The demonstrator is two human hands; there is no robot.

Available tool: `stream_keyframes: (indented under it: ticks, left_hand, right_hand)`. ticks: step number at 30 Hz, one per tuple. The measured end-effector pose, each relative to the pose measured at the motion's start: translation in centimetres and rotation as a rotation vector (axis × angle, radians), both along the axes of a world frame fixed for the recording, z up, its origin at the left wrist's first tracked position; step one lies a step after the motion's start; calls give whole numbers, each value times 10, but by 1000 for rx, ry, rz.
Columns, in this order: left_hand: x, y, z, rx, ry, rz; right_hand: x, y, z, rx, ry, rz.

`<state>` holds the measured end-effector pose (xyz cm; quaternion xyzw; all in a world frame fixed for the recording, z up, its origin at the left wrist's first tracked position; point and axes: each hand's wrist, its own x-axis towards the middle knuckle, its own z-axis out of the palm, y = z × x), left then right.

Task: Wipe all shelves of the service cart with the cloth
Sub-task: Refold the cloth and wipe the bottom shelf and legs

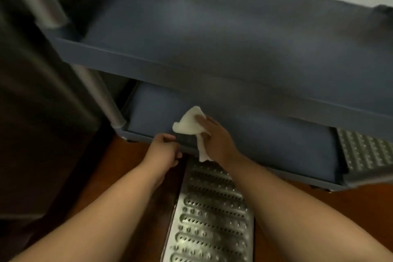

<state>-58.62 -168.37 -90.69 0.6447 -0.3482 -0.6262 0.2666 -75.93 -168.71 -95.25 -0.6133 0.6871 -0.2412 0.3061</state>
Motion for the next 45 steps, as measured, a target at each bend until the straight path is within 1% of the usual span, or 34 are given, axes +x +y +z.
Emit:
stream_keyframes:
  ticks: [3,5,8,11,15,19,22,25,27,29,31,32,34,39,45]
  left_hand:
    - [40,21,48,72,-61,65]
    - [60,37,93,111,-84,93]
    - [79,63,183,144,-82,85]
    - [90,85,287,116,-87,22]
    - [88,107,441,-6,-59,-132]
    - [68,112,584,-185,-20,-262]
    - [48,113,664,-323,63,-369]
    - [25,120,714,-457,134,-456]
    - [9,125,735,-489,219,-492]
    - [-6,129,750,-473,303,-538]
    - [-19,131,763,-446,359,-629]
    - [-26,132,769,-433,375,-678]
    - [-41,134,780,-419,396,-769]
    - [-98,157,801,-446,404,-935]
    - [-203,207,817,-491,433,-1046]
  right_hand:
    - [43,30,54,112,-57,55]
    - [60,52,103,124,-94,78]
    - [75,94,194,142,-143,49]
    - [80,135,306,128,-230,6]
    - [74,171,474,77,-319,-23]
    - [46,192,621,-22,-294,-110]
    - [28,201,708,-135,-255,-178]
    - [20,218,770,-248,-231,-283]
    - [22,232,800,-318,-245,-387]
    - [27,247,822,-367,-319,-503]
    - [31,263,831,-403,-366,-627]
    - [31,269,832,-412,-354,-673]
    - [26,282,832,-423,-319,-739]
    - [-2,319,838,-447,-334,-911]
    - [-82,376,847,-506,-309,-1054]
